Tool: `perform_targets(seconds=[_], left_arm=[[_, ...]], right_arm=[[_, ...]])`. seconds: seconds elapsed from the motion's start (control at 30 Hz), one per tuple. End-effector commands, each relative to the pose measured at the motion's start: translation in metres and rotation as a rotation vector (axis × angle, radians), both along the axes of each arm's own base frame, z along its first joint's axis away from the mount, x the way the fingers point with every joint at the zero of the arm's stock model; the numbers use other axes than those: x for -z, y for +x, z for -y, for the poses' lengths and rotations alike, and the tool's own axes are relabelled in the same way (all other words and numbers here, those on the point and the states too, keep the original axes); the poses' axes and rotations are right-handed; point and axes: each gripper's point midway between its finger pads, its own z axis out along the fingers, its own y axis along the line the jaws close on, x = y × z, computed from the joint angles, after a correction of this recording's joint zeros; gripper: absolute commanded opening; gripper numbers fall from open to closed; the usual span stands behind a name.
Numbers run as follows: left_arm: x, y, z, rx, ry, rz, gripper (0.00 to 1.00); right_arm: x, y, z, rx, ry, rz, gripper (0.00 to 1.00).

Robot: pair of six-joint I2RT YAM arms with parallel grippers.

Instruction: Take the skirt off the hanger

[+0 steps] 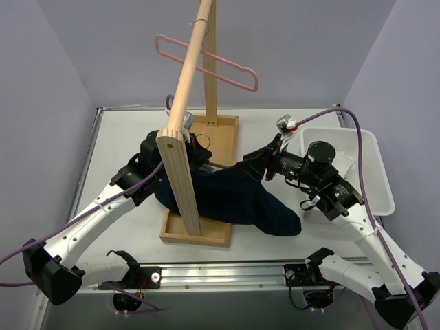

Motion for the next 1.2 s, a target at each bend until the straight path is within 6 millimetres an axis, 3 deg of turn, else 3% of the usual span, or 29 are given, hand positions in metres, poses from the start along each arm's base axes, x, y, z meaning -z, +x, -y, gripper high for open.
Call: perform_targets(seconds=[0.0,0.03,0.17,0.33,0.43,0.63,0.83,1.03,1.17], left_arm=[[-0.048,0.002,-0.002,-0.007,-0.059,0.12,0.02],[-0.049,0.003,-0.003,-0.008,-0.059,0.122,0.02],[-0.051,0.004,-0.003,-0.014,-0.059,0.127,0.02],[-0.049,0.013,-0.01,-0.07,-0.035,0.143,0.02],[-0.05,0.028,-0.025,-0.175,-0.005,0.167,0.02],[-0.056,0.051,-0.048,-0.343,0.018,0.176,0.02],[-0.071,0.06,-0.053,-0.403,-0.026,0.176,0.02],[-0.084,0.064,-0.053,-0.426,-0.084,0.172,0.02],[-0.092,0.058,-0.044,-0.372,-0.123,0.16,0.02]], right_arm=[[-0.025,-0.006,-0.001,-0.016,0.044,0.079,0.39],[-0.025,-0.007,0.0,-0.016,0.045,0.078,0.37],[-0.02,-0.005,0.001,0.003,0.037,0.057,0.0],[-0.029,-0.015,0.011,0.041,0.068,0.076,0.0],[-0.03,-0.027,0.022,0.073,0.078,0.062,0.0],[-0.018,-0.062,0.046,0.097,0.102,0.001,0.0],[0.004,-0.081,0.057,0.105,0.102,-0.074,0.0],[0.028,-0.081,0.052,0.081,0.063,-0.146,0.0],[0.032,-0.071,0.051,0.108,0.053,-0.144,0.0]])
